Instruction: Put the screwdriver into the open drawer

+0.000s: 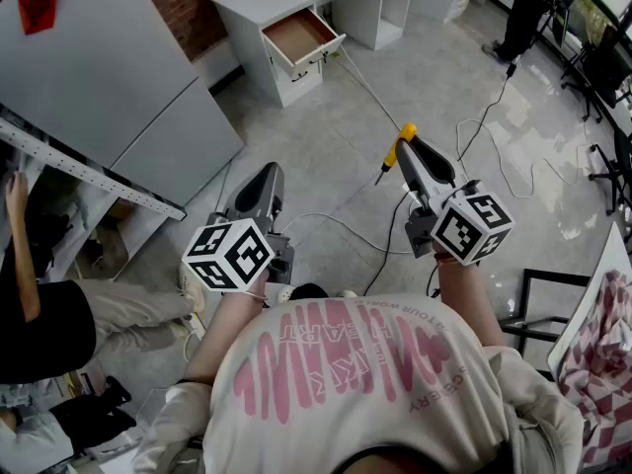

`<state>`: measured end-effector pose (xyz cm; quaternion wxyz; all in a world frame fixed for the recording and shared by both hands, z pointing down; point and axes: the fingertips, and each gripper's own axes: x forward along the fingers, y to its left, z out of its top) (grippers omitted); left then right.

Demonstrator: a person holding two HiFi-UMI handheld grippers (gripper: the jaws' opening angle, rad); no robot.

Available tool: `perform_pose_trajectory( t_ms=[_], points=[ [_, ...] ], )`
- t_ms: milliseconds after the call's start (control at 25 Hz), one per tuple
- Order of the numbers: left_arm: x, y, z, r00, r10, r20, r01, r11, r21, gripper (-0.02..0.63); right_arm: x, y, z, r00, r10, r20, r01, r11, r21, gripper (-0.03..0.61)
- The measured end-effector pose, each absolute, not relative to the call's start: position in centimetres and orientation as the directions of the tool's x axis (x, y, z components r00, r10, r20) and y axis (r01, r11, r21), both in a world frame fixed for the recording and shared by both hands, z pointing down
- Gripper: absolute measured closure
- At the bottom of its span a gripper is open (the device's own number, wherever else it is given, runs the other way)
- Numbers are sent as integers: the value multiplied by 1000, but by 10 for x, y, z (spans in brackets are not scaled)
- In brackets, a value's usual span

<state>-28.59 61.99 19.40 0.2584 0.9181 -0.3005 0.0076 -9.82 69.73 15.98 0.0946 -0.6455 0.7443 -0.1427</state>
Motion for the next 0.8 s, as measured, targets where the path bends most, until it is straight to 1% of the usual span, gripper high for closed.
perform_pose_trajectory(
  t_ms=[240,400,560,800],
  points=[
    [-287,619,202,816,-550,178,-563,-688,458,608,-102,692,170,-162,-985,62,-939,134,-316,491],
    [-287,610,212,816,-542,200,-566,-679,467,609,-103,682,181,-160,-984,78,-934,126,-335,491],
    [-280,583,224,809,-541,228,-579,-672,461,609,-99,659,190,-156,-983,101,-930,112,-351,491],
    [-259,523,223,842,-497,211,-530,-689,494,609,-89,600,197,-139,-979,147,-929,77,-363,491]
  ],
)
